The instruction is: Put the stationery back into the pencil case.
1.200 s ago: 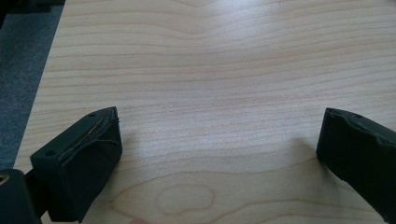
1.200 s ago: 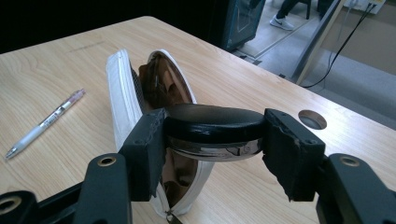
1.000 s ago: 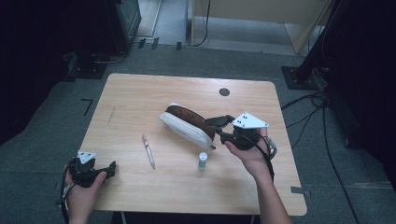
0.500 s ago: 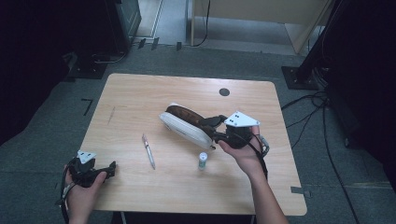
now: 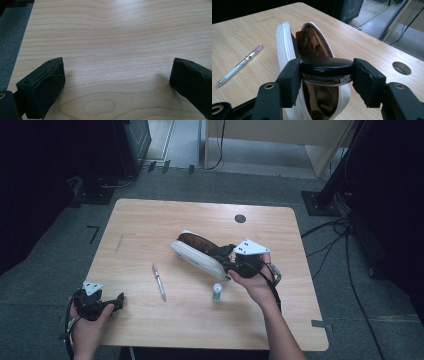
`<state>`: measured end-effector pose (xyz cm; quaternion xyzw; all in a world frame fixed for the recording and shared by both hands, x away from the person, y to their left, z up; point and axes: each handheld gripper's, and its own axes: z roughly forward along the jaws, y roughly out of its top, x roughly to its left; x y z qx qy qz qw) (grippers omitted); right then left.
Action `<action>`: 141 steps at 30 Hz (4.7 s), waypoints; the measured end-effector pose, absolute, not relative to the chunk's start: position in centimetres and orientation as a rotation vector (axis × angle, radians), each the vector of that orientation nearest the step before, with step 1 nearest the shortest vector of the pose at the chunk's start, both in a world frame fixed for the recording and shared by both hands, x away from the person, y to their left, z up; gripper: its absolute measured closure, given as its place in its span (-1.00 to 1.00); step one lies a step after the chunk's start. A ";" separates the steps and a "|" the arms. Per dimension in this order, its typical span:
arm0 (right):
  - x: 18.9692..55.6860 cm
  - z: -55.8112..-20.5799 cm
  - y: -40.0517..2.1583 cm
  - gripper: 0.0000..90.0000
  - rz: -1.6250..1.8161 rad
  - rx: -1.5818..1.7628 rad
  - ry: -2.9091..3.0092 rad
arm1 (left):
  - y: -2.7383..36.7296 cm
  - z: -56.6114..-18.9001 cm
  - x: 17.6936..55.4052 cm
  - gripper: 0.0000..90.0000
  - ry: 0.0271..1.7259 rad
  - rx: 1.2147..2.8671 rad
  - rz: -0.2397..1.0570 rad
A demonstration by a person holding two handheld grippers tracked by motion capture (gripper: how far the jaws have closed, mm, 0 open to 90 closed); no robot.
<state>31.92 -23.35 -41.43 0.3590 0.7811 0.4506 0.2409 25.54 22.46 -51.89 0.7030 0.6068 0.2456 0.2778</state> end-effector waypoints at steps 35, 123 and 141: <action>32.8 -43.9 -22.6 -0.08 1.131 0.907 2.255 | 22.5 -51.9 25.5 -0.99 1.628 1.888 0.659; 32.0 -44.7 -24.8 0.32 1.055 0.845 2.295 | 22.5 -51.9 25.6 -1.00 1.626 1.889 0.657; 29.3 -43.3 -26.3 0.53 1.211 0.869 2.278 | 22.5 -51.9 25.6 -1.00 1.626 1.889 0.658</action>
